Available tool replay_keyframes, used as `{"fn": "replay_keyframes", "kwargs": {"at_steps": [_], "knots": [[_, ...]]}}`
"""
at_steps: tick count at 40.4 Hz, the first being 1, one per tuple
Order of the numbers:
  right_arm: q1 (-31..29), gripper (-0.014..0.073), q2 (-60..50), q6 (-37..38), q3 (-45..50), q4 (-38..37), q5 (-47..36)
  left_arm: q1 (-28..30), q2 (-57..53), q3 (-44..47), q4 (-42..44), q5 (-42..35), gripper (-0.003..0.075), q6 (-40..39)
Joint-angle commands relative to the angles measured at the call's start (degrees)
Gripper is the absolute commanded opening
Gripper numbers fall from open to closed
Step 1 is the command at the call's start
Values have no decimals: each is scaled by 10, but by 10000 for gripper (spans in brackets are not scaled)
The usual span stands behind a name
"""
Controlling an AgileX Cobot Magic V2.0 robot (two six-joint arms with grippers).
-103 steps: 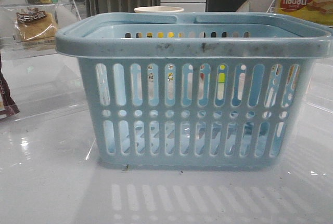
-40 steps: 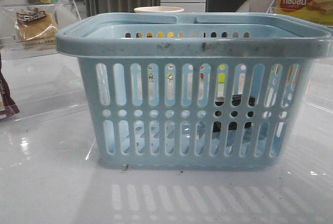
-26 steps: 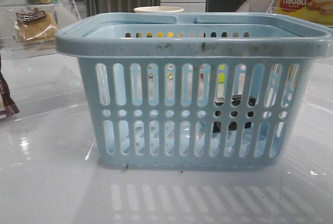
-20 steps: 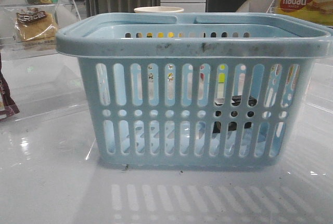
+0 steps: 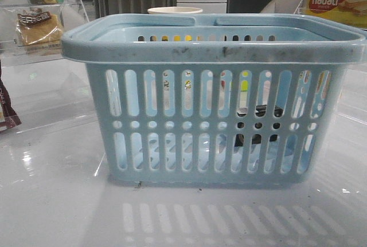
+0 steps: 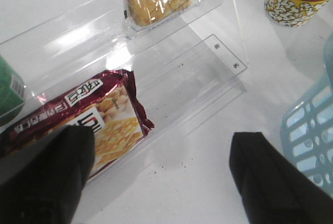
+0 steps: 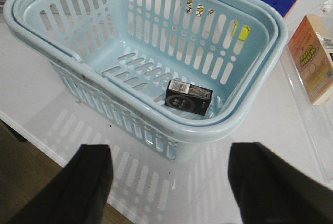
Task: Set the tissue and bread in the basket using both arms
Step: 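Grasp the packaged bread roll on the upper shelf with the left gripper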
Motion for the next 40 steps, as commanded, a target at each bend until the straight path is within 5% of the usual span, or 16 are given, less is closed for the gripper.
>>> {"fn": "replay_keyframes", "kwargs": {"at_steps": [1, 19, 40], "knots": [[0, 570, 0, -6, -15, 0, -38, -4, 55, -77, -22, -20, 591, 11], [0, 570, 0, -6, -15, 0, -38, 39, 289, -310, -100, 30, 591, 60], [0, 570, 0, -6, -15, 0, -37, 50, 393, -384, -159, -40, 580, 60]]}}
